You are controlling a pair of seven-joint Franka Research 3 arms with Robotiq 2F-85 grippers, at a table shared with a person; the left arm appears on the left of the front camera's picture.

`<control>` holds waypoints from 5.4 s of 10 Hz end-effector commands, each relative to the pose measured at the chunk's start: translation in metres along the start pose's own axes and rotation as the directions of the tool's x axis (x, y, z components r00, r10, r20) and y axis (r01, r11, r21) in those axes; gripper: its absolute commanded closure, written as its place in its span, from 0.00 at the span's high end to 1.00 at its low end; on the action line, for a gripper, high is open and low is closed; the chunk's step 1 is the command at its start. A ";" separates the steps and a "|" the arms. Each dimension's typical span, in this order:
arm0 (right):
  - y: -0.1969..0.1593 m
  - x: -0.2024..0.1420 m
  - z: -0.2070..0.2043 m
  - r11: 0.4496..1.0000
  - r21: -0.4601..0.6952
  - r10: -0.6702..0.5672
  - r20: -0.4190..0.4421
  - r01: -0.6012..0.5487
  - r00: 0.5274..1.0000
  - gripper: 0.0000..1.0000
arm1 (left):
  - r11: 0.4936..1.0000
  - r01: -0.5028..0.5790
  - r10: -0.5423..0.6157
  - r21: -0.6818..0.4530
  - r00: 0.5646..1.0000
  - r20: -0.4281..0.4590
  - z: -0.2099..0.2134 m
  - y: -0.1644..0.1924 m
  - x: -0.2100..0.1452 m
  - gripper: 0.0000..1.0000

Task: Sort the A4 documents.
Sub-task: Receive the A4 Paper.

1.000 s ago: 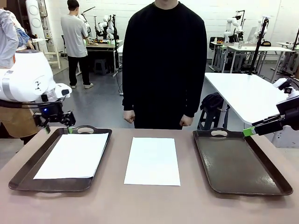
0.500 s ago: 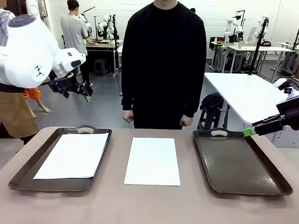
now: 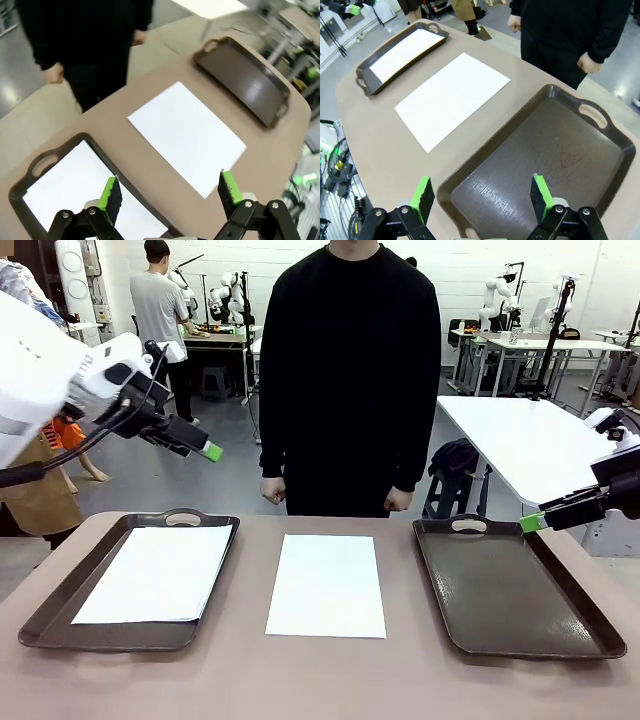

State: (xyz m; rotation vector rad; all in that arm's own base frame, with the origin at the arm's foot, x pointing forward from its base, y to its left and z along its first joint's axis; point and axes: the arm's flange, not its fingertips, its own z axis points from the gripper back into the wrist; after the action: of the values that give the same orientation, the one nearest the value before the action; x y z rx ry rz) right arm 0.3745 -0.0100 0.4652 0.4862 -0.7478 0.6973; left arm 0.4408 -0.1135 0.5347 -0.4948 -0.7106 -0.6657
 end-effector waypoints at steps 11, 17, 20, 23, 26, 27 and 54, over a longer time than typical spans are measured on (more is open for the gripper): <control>-0.004 0.000 -0.004 1.000 0.016 0.007 0.025 -0.008 1.000 1.00 | 0.996 0.080 -0.081 -0.024 0.997 -0.018 0.005 0.007 -0.020 1.00; -0.004 0.000 -0.004 1.000 0.016 0.007 0.025 -0.008 1.000 1.00 | 0.996 0.080 -0.081 -0.024 0.997 -0.018 0.005 0.007 -0.020 1.00; -0.004 0.000 -0.004 1.000 0.016 0.007 0.025 -0.008 1.000 1.00 | 0.996 0.080 -0.081 -0.024 0.997 -0.018 0.005 0.007 -0.020 1.00; -0.004 0.000 -0.004 1.000 0.016 0.007 0.025 -0.008 1.000 1.00 | 0.996 0.080 -0.081 -0.024 0.997 -0.018 0.005 0.007 -0.020 1.00; -0.004 0.000 -0.004 1.000 0.016 0.007 0.025 -0.008 1.000 1.00 | 0.996 0.080 -0.081 -0.024 0.997 -0.018 0.005 0.007 -0.020 1.00; -0.004 0.000 -0.004 1.000 0.016 0.007 0.025 -0.008 1.000 1.00 | 0.996 0.080 -0.081 -0.024 0.997 -0.018 0.005 0.007 -0.020 1.00; -0.004 0.000 -0.004 1.000 0.016 0.007 0.025 -0.008 1.000 1.00 | 0.996 0.080 -0.081 -0.024 0.997 -0.018 0.005 0.007 -0.020 1.00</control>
State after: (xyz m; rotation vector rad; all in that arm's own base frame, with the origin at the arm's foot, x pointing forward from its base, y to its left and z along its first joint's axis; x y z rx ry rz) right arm 0.3745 -0.0100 0.4652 0.4863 -0.7477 0.6972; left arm 0.4313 -0.1001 0.5225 -0.4699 -0.7011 -0.7423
